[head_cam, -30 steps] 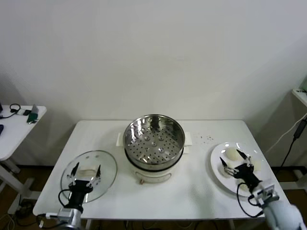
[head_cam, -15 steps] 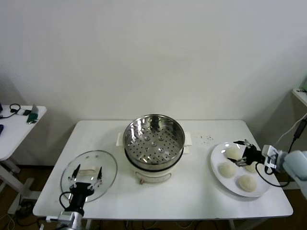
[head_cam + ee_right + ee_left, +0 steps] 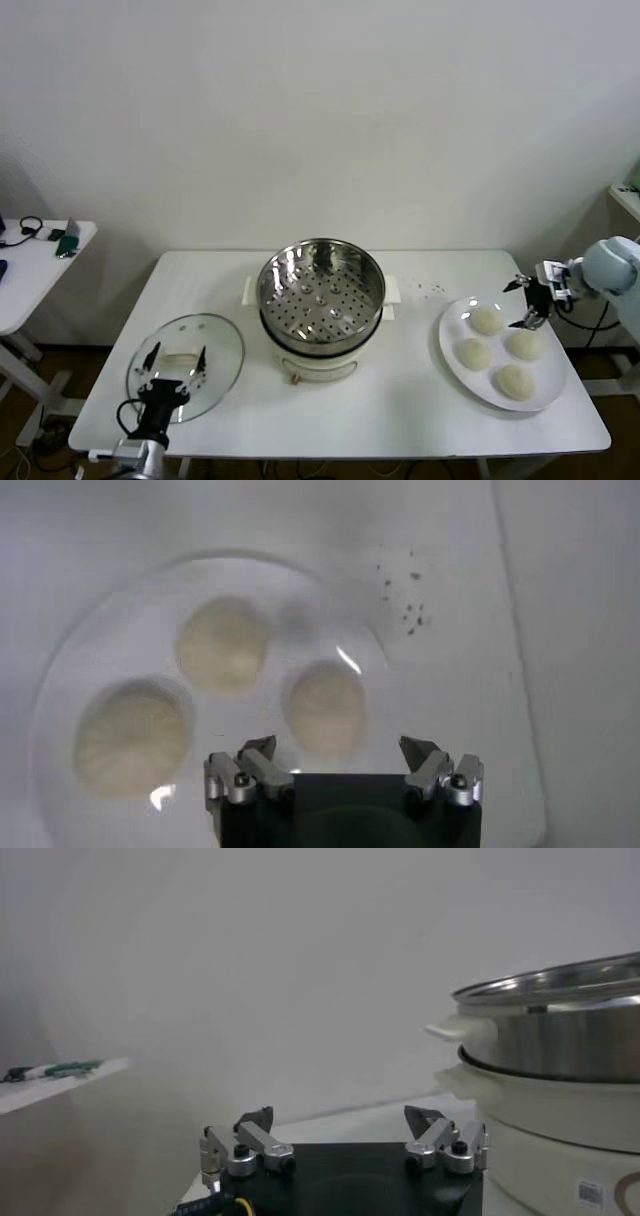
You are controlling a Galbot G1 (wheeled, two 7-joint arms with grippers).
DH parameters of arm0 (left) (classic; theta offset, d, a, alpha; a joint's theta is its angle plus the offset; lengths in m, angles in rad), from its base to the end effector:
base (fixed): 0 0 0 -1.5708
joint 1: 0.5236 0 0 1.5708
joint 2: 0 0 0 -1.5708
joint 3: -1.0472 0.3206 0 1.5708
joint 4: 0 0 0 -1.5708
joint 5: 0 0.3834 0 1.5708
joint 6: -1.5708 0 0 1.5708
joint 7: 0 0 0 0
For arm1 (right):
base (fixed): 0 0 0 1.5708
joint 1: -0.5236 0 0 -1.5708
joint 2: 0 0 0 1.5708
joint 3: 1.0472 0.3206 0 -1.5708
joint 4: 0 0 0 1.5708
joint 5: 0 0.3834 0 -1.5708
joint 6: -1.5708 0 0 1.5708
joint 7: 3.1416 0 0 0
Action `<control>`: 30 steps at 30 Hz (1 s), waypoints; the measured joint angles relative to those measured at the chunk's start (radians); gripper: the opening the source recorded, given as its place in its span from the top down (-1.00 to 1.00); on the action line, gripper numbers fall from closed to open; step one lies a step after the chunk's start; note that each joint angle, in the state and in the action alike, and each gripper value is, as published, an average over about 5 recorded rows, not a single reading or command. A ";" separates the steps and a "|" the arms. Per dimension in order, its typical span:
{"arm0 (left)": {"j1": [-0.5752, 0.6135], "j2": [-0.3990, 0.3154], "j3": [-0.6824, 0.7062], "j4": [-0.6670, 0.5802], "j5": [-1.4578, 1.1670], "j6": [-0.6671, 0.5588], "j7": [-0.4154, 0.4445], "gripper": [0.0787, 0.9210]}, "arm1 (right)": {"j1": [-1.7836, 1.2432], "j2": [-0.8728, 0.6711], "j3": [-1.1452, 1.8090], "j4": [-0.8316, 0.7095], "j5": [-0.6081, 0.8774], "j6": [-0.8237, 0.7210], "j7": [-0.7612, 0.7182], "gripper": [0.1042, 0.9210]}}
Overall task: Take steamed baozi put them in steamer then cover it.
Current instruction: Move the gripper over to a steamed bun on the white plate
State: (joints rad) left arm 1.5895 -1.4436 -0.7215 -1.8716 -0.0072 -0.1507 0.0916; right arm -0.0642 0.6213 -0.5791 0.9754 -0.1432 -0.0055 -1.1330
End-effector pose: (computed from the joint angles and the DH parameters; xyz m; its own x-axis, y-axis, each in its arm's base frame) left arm 0.2063 0.0977 -0.3534 -0.9960 -0.0316 0.0833 -0.0149 0.9808 0.1943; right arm 0.5306 -0.2706 -0.1814 -0.2348 -0.0975 0.9671 -0.9705 0.0803 -0.2275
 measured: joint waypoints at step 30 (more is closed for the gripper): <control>-0.002 0.011 -0.012 0.008 -0.011 0.000 0.008 -0.77 | 0.074 0.275 -0.121 -0.337 -0.116 0.069 -0.023 -0.76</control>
State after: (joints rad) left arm 1.5879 -1.4329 -0.7340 -1.8640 -0.0182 -0.1507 0.0995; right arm 0.0098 0.8964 -0.6996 0.6385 -0.2590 0.0636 -1.1560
